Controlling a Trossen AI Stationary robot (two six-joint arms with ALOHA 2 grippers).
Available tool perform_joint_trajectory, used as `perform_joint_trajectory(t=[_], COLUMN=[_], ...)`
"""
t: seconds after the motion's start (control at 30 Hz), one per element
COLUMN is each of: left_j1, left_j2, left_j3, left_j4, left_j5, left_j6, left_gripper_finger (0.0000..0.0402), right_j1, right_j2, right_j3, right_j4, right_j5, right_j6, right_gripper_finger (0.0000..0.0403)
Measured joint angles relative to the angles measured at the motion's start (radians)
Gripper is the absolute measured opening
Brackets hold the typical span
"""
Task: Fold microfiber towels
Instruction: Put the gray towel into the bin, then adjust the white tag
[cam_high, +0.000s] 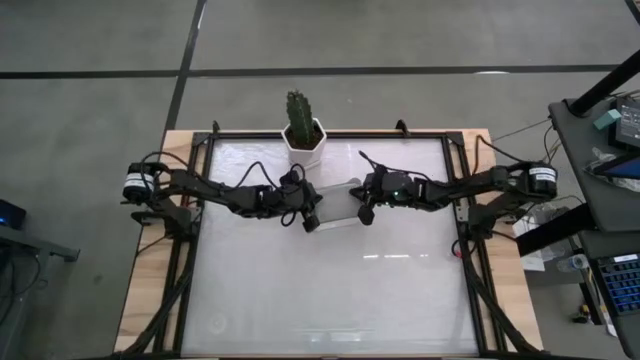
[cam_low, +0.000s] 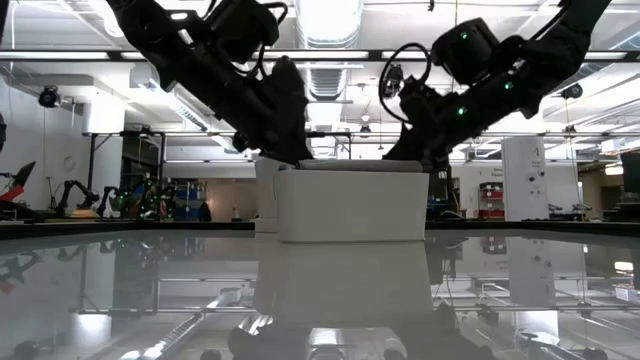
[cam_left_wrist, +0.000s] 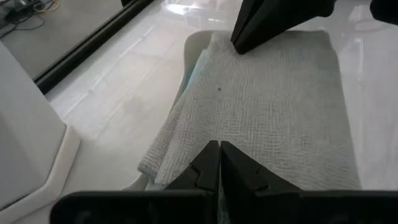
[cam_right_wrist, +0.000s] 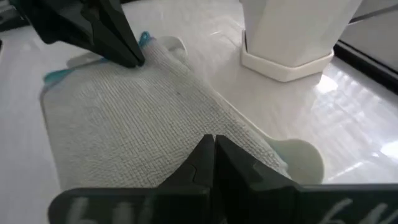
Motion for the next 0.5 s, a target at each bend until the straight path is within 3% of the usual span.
perform_joint_trajectory(t=[0.2,0.5], left_j1=[0.0,-0.033], left_j2=[-0.005,-0.135], left_j3=[0.0,-0.002], left_j4=[-0.016,-0.015], left_j5=[0.0,0.0], left_j6=[0.0,0.072], left_gripper_finger=[0.0,0.0], right_j1=[0.0,0.03], right_j2=[0.017,-0.137], right_j3=[0.0,-0.008], right_j4=[0.01,-0.009], right_j5=[0.001,0.0], right_j6=[0.011,-0.044], right_gripper_finger=[0.0008,0.0009])
